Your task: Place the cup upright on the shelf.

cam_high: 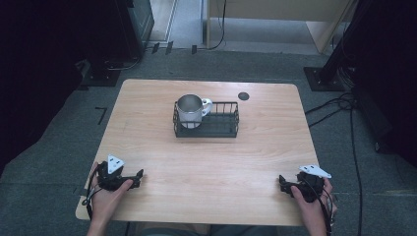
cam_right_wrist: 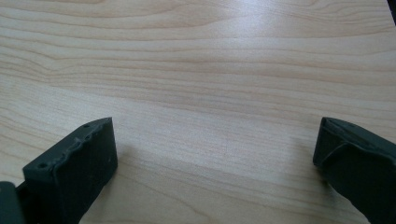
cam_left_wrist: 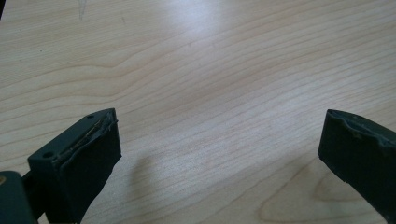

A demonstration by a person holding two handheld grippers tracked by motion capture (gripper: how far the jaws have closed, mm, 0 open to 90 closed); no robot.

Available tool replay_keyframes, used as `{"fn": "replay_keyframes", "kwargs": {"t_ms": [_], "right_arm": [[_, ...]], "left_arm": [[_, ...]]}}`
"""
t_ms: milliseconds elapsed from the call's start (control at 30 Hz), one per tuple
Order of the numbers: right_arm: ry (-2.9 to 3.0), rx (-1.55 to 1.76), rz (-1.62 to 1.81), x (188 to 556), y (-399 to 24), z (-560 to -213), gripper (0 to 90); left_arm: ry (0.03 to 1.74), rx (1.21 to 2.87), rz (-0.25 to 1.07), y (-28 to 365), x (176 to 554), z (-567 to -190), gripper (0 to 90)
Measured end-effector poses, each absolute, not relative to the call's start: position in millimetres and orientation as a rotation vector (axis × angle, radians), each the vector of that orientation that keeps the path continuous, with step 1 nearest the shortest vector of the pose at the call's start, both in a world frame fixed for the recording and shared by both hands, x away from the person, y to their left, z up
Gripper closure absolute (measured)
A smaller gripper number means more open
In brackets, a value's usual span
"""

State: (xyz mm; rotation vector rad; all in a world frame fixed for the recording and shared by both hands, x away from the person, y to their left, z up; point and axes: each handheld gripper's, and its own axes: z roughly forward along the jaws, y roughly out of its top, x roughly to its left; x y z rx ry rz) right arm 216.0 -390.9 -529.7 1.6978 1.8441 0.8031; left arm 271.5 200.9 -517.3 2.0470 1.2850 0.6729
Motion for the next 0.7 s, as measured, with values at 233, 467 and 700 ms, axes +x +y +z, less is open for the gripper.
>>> {"fn": "replay_keyframes", "kwargs": {"t_ms": [233,467,700], "right_arm": [[1.844,1.697,0.804,216.0,-391.0,-529.7,0.0],[1.844,1.697,0.803,215.9,-390.9,-529.7,0.0],[1.844,1.697,0.804,215.9,-391.0,-529.7,0.0]], "left_arm": [[1.342,2.062,0.645,196.3,274.5,-518.6,0.0],[1.391,2.035,0.573,199.5,278.2,-519.4,0.0],[1.393,2.034,0.574,199.4,278.2,-519.4,0.0]]}}
